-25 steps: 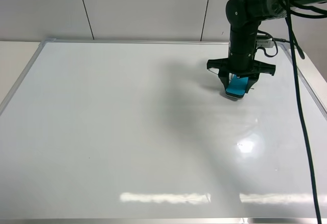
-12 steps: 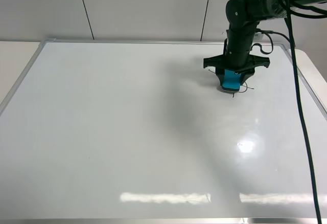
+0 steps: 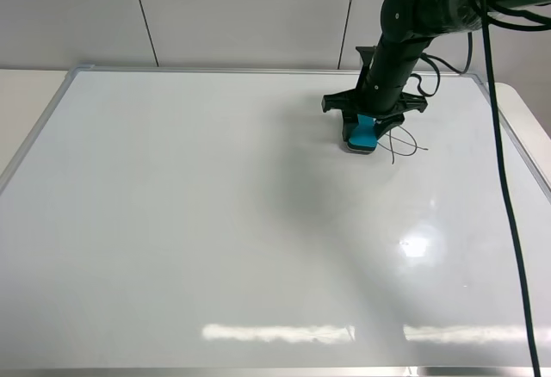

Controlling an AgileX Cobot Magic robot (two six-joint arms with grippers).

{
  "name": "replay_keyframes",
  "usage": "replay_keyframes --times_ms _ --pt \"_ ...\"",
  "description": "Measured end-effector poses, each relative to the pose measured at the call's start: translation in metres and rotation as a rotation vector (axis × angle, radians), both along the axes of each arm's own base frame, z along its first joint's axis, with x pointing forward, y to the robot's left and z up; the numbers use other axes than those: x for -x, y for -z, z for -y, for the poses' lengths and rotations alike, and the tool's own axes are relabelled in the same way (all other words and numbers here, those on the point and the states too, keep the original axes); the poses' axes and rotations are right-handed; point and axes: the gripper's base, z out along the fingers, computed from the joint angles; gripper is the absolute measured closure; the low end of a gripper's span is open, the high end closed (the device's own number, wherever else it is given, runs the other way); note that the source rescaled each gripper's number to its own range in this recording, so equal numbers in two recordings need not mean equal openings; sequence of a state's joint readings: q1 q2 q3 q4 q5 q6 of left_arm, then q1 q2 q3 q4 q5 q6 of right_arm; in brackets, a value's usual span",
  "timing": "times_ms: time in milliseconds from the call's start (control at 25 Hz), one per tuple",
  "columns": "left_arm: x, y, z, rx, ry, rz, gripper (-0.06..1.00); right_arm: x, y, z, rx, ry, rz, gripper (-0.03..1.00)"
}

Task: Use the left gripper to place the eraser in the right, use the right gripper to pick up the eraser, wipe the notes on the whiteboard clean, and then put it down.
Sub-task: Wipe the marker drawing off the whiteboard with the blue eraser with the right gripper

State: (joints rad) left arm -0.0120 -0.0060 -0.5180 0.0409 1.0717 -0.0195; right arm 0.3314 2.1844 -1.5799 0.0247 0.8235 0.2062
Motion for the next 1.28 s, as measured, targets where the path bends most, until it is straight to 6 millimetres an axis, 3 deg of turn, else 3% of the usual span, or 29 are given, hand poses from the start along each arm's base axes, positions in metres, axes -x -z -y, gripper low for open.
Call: replay_keyframes --times_ms 160,360,640,1080,1280 --pt "0.0 0.0 0.0 0.0 0.0 0.0 -0.06 0.001 0.0 -0.002 0.01 -0.026 0.005 0.96" --pt "0.0 0.0 0.0 0.0 0.0 0.0 -0.06 0.006 -0.002 -0.022 0.062 -0.109 0.022 0.96" --pt "0.0 0.0 0.0 0.0 0.0 0.0 -0.06 -0.001 -0.021 -0.032 0.105 -0.147 0.077 0.96" --pt "0.0 0.0 0.0 0.0 0.0 0.0 -0.06 -0.002 0.01 -0.032 0.146 -0.152 -0.011 0.96" --pt "0.0 0.0 0.0 0.0 0.0 0.0 -0.06 -0.003 0.01 -0.03 0.144 -0.148 -0.007 0.96"
